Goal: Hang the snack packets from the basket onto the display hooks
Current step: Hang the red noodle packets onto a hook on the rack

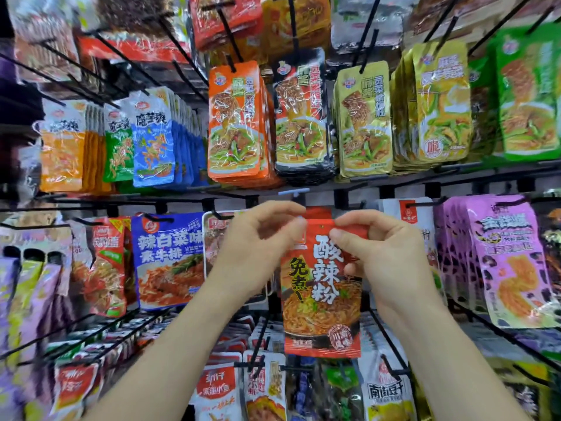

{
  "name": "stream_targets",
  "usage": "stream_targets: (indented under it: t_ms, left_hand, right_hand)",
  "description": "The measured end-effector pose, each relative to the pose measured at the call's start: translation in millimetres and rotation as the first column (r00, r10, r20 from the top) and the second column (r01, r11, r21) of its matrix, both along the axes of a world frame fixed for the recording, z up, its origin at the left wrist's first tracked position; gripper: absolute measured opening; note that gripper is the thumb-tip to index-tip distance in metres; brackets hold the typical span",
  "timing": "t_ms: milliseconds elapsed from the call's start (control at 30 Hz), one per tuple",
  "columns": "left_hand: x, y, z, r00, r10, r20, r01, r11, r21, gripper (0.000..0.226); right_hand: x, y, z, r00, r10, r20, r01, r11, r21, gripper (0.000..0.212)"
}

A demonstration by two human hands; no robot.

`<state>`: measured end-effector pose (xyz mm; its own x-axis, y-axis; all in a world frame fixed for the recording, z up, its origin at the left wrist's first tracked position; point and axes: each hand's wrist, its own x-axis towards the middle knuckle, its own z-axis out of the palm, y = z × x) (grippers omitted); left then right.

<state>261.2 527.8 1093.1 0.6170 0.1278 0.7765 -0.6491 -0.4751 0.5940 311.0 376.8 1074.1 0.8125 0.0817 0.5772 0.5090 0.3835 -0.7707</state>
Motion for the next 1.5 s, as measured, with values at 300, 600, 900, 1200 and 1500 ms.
stream_targets:
  t_ms: [300,600,900,1200,1500]
  left_hand:
    - [20.1,13.3,-0.1,0.972,0.217,0.096,-0.221,0.975,0.037,0.027]
    - [38.4,21.4,-3.6,0.962,0.262,0.078,-0.270,0.957,0.109,0.037]
    - [28.9,26.6,-24.7,0.715,0.484,0.505,-0.690,0.605,0.397,0.031]
    - [43.9,14.6,-52.1,0.716,0.560,0.417,-0.613,0.219,0.759,0.067]
    - [77.1,23.0,-49.8,0.630,0.555,0.543,-0.666,0.025,0.746,0.057]
  right_hand:
    - [9.9,19.5,2.4,0.925,-0.217,0.312,0.296,0.926,-0.235,0.026]
    - [25.7,28.7,-0.9,0.861,-0.333,0.384,0.469,0.813,-0.346,0.025]
    - [30.3,24.7,-1.3,0.886,-0.240,0.398,0.424,0.767,-0.482,0.046]
    - [54.1,20.9,2.5,0.992,-0.035,-0.122,-0.005,0.949,-0.316,0.049]
    - [74.8,30.7,1.1,0.986,0.028,-0.167,-0.076,0.954,-0.291,0.029]
